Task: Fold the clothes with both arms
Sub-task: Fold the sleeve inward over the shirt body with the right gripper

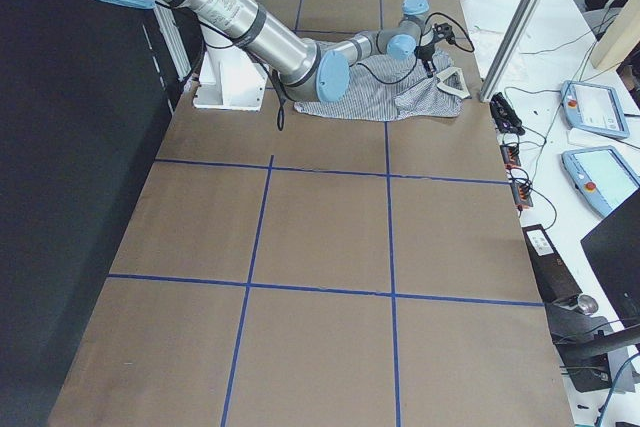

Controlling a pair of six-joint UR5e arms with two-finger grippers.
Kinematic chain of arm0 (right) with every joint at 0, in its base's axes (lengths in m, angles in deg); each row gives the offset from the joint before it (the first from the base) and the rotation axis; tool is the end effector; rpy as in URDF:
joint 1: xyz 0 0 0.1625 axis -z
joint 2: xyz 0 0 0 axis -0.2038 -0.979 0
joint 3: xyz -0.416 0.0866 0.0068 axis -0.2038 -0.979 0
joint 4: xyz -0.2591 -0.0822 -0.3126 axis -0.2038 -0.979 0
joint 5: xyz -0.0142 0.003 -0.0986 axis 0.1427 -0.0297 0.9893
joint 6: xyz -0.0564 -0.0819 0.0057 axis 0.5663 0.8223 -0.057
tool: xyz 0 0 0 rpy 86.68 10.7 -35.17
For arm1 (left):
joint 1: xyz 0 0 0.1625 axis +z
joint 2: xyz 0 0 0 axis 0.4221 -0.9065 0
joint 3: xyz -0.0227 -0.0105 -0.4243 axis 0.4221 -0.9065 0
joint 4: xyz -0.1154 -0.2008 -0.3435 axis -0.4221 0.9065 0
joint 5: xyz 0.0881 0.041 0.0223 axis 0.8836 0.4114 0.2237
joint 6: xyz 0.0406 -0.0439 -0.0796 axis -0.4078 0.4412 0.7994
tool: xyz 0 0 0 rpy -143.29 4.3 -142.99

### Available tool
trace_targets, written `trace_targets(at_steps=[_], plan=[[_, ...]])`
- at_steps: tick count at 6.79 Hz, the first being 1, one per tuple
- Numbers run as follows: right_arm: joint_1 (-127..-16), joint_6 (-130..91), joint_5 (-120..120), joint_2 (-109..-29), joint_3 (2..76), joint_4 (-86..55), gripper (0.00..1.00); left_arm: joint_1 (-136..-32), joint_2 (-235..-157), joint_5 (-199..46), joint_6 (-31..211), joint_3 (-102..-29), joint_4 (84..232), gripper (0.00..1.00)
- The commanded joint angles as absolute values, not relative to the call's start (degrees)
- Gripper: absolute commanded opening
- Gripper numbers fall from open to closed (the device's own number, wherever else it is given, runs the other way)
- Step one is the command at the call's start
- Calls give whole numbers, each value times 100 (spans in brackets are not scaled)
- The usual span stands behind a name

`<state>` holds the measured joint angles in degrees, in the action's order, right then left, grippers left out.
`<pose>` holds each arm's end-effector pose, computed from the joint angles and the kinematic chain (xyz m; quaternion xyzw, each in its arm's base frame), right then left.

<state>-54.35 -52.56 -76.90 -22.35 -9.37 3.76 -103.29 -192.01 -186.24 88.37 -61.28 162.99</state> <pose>-0.5799 -0.6907 0.1669 0.2403 -0.3878 -0.0223 0.8896 0.0591 -0.6211 0.4758 0.2678 0.3930 0.1192 0.8716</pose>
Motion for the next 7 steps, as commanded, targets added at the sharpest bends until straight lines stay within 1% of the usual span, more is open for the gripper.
trace_targets(at_steps=[1,3,4,5,6,7], plan=[[-5316,-5257,-7428,-2211,-999,400,100,-10328,-19201,-18624,8840,-6134,16308,100],[-5316,-5422,-7454,-2229,-999,531,100,-10328,-19279,-18624,9101,-6125,16317,100],[-5333,-5485,-7515,-2324,-972,811,100,-10162,-19367,-18615,9495,-6125,16343,100],[-5385,-5485,-7647,-2343,-850,787,100,-9778,-19542,-18554,9795,-6082,16309,100],[-5804,-5477,-8527,-2517,-519,422,100,-9600,-19744,-18405,10198,-6020,16308,100],[-6347,-5364,-9571,-3189,538,-95,100,-9198,-19929,-18021,10829,-5976,16317,100]])
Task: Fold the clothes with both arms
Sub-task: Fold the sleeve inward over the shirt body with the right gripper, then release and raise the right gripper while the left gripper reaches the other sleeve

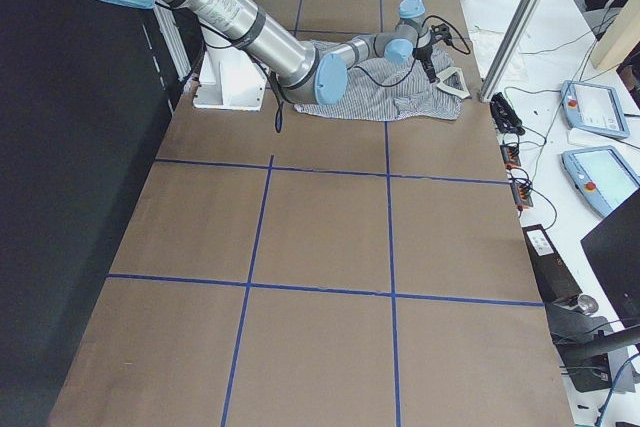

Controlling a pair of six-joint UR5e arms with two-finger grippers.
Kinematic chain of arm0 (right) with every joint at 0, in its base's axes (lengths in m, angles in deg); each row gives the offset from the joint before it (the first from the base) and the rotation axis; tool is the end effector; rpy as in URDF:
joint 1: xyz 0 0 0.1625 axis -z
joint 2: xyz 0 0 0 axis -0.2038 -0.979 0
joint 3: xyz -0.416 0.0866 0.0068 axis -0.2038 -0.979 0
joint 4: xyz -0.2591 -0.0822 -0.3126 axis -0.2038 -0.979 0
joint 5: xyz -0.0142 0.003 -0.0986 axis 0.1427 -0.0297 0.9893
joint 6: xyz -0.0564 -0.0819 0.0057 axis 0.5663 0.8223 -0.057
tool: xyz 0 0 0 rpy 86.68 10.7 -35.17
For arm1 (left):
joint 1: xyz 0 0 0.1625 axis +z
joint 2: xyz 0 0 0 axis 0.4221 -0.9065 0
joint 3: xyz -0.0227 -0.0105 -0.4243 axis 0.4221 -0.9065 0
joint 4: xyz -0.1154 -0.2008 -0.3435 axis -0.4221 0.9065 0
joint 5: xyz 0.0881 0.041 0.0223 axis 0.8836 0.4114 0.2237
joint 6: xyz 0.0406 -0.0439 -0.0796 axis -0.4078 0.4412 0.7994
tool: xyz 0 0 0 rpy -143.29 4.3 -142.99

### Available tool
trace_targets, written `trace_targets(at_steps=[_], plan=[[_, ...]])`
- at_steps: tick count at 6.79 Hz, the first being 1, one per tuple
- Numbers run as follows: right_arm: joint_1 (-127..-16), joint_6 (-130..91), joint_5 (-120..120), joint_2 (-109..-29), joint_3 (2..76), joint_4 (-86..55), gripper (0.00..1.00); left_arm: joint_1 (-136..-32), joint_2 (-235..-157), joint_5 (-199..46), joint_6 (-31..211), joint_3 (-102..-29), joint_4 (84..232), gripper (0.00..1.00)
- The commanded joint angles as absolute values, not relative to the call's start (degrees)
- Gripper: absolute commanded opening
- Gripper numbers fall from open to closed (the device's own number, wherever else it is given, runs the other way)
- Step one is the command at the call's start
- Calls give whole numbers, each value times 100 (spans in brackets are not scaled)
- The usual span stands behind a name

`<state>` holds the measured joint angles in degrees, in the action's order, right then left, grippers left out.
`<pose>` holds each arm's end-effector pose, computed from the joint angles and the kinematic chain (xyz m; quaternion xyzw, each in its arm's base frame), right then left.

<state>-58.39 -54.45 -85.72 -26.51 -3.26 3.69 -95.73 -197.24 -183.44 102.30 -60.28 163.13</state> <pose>-0.5253 -0.7036 0.1757 0.2051 -0.4359 -0.0141 0.8762 0.1469 -0.6380 0.4284 0.2335 0.4262 0.0741 0.8708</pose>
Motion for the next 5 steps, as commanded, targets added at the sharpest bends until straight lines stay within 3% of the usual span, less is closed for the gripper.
trace_targets(at_steps=[1,4,5], plan=[[-6570,-5127,-9686,-3848,1523,-779,100,-8898,-20087,-17530,11479,-5924,16378,100],[-7291,-2859,-9827,-4898,3636,-3695,100,-8318,-20571,-16247,12915,-4643,17827,100],[-7502,-2849,-10384,-5083,3799,-3930,100,-8054,-20711,-15729,13083,-4335,17837,99]])
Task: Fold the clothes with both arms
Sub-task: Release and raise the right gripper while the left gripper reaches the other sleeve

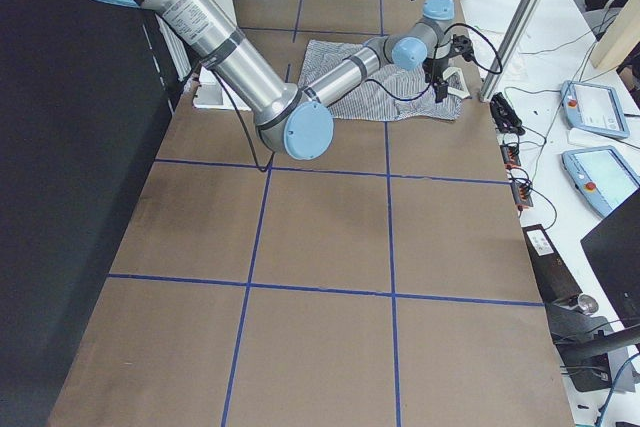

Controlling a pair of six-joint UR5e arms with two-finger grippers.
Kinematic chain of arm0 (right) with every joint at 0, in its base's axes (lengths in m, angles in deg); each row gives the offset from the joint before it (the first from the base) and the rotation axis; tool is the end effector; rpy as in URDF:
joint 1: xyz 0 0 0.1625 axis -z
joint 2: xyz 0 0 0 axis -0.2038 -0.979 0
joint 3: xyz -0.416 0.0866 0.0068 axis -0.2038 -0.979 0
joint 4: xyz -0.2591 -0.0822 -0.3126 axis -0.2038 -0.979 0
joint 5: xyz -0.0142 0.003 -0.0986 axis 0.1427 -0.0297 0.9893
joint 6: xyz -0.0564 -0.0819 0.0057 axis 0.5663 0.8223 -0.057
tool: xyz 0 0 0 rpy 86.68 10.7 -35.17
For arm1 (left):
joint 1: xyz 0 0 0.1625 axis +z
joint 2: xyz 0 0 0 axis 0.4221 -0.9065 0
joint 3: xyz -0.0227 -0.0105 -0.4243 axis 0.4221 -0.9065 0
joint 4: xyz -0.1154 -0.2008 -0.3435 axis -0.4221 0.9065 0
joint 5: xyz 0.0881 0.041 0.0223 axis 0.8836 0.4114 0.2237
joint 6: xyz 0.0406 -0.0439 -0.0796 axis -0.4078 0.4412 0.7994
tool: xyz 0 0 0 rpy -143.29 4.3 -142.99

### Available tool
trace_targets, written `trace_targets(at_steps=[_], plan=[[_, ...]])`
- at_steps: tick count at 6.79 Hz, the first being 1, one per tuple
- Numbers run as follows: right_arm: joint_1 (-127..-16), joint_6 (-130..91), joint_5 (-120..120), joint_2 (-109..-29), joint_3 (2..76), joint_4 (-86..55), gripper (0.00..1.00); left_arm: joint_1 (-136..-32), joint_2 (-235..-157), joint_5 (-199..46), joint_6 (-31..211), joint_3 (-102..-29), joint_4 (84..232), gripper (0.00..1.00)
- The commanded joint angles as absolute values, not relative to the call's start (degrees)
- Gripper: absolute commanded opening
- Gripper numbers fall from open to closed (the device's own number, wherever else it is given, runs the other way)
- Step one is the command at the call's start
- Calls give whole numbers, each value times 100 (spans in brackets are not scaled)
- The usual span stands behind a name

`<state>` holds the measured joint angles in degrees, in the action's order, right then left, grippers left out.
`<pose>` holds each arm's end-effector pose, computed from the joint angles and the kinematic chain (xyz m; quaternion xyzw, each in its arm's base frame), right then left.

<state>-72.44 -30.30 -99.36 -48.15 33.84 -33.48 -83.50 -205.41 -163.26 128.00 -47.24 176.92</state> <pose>-0.2804 -0.6624 0.2536 0.1195 -0.3673 -0.0972 0.9172 0.2901 -0.6699 0.4254 0.2546 0.4170 -0.0865 0.8682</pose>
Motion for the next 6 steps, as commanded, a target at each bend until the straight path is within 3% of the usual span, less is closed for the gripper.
trace_targets(at_steps=[1,6], plan=[[-7556,-2857,-10590,-5407,4018,-3880,100,-7869,-20982,-15462,13555,-3993,17855,98],[-7487,-3024,-10566,-5604,4196,-3862,100,-7401,-21029,-14906,13630,-3393,18180,94]])
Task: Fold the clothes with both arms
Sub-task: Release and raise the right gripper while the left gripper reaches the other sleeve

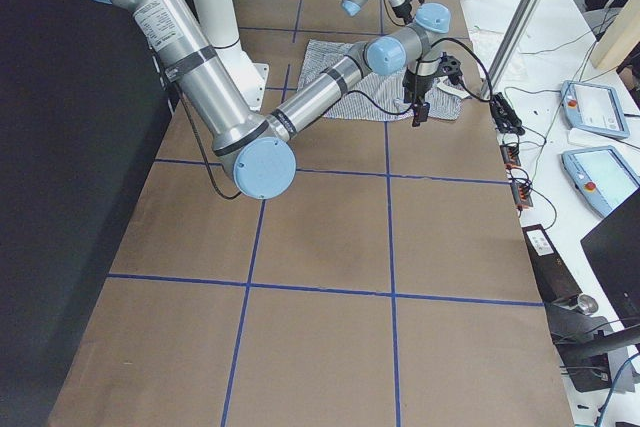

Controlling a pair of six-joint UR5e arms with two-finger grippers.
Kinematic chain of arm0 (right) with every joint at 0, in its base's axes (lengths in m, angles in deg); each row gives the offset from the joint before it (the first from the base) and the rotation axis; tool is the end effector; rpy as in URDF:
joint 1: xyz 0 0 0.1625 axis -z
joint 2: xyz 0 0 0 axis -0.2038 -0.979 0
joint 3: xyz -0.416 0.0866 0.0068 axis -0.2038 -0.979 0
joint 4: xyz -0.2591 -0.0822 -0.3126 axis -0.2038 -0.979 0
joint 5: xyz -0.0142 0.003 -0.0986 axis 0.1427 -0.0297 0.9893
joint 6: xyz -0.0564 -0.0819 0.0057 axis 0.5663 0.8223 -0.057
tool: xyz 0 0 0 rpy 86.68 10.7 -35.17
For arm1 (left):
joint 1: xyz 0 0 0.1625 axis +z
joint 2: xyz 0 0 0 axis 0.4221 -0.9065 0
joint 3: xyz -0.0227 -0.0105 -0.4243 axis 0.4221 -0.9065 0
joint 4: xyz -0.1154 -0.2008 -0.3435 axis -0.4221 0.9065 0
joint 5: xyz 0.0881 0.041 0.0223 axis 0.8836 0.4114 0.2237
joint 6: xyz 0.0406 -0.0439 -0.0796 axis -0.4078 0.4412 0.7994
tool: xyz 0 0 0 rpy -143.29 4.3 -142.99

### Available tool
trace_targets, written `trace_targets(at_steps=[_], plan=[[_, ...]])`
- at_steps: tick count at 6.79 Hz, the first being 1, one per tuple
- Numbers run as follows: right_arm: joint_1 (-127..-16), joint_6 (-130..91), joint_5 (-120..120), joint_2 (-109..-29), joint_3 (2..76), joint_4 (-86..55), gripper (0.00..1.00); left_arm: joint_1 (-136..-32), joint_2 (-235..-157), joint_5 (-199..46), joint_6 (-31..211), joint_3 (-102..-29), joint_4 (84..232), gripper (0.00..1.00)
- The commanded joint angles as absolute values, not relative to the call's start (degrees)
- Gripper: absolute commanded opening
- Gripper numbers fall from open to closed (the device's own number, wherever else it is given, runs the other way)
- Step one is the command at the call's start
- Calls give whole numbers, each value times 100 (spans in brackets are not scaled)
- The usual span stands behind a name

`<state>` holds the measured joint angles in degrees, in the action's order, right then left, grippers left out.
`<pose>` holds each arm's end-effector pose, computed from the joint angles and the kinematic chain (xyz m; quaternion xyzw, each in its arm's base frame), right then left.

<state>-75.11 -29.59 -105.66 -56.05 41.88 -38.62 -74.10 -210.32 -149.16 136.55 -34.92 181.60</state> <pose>-0.2338 -0.6241 0.2938 0.0663 -0.3920 -0.0828 0.9138 0.4057 -0.6619 0.4660 0.2602 0.3722 -0.1418 0.8796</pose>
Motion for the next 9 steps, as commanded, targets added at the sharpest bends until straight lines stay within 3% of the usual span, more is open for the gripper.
trace_targets(at_steps=[1,3,5,7,8,9], plan=[[-7487,-3051,-10557,-5595,4204,-3845,100,-7401,-21020,-14906,13595,-3357,18180,93],[-7478,-3051,-10548,-5604,4152,-3783,100,-7401,-21029,-14915,13525,-3348,18180,86],[-7469,-3051,-10540,-5604,4169,-3783,100,-7401,-21029,-14915,13516,-3348,18172,56],[-7469,-3042,-10539,-5612,4169,-3783,100,-7401,-21047,-14941,13489,-3356,18163,14],[-7452,-3042,-10539,-5621,4169,-3783,100,-7401,-21055,-14958,13463,-3383,18163,0],[-7451,-3033,-10539,-5621,4161,-3783,100,-7410,-21099,-14993,13463,-3496,18111,0]])
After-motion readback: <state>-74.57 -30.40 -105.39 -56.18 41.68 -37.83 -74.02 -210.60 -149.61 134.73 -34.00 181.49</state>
